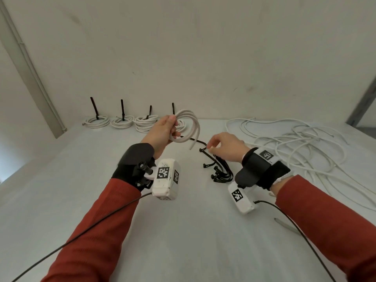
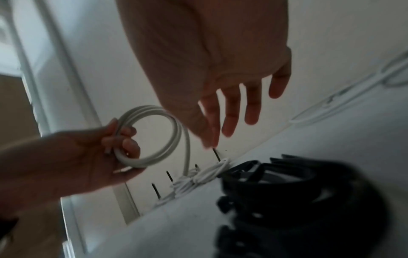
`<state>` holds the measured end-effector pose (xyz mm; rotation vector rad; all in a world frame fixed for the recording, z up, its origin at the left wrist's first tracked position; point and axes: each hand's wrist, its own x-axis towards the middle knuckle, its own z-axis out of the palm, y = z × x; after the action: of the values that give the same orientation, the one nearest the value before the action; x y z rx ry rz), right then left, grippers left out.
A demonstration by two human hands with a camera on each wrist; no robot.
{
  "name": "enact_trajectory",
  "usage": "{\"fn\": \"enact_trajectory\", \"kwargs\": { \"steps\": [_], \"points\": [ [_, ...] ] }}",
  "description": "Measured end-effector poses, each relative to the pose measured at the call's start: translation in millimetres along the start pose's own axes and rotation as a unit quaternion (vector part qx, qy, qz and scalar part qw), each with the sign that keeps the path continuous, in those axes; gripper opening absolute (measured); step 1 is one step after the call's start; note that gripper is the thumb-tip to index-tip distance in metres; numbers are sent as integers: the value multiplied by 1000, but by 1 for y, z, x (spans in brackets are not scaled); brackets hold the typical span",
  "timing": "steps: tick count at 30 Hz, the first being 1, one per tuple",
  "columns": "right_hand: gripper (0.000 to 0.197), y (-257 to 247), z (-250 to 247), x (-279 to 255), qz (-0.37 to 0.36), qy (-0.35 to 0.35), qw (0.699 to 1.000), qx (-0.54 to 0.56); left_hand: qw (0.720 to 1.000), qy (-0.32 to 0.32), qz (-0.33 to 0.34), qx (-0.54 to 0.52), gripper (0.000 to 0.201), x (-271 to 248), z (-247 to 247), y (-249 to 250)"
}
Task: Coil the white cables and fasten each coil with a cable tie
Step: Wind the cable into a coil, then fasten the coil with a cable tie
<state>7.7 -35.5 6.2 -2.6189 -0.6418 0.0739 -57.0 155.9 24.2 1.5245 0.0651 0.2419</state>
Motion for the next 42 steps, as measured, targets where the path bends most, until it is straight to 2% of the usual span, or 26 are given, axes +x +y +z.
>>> {"fn": "enact_trajectory", "kwargs": {
  "steps": [2,4,8,10,13,15,17,20,22,26,28,30,34,36,40,42],
  "points": [
    [17,-4,5,-1,-33,-66,989,-126,1000,18,-8,15,31,4,-2,-6],
    [21,-11,13,1,-55,-105,973,-200,999,38,-15,32,32,7,-4,-12],
    [18,-18,22,11,-88,-128,954,-257,996,66,-19,49,33,12,-12,-15],
    [18,-21,15,13,-105,-131,963,-209,996,74,-21,34,33,12,-19,-13],
    [15,-27,-9,9,-121,-131,983,-41,994,101,-7,38,33,14,-31,-12],
    [10,-34,-28,3,-123,-136,980,77,991,121,1,51,33,15,-39,-11],
    [7,-41,-45,-5,-129,-136,964,190,989,134,2,59,33,16,-45,-11],
    [12,-52,-61,-16,-162,-90,917,354,988,138,3,68,33,16,-48,-8],
    [17,-60,-63,-18,-187,-63,890,412,989,134,8,65,33,16,-45,-5],
    [3,-71,-51,-11,-210,2,877,433,993,115,33,25,33,15,-38,4],
    [7,-71,-45,-4,-214,33,873,438,994,100,45,11,33,14,-34,9],
    [13,-69,-39,2,-215,51,873,435,995,81,54,-4,33,11,-29,15],
    [20,-64,-34,8,-212,82,894,385,997,46,63,-9,33,5,-17,23],
    [19,-62,-33,8,-220,104,899,363,998,42,55,9,33,3,-11,23],
    [20,-56,-37,10,-253,182,916,252,995,44,48,77,29,1,-1,20],
    [19,-52,-40,11,-248,189,920,238,992,40,55,105,26,-1,2,19]
  ]
}}
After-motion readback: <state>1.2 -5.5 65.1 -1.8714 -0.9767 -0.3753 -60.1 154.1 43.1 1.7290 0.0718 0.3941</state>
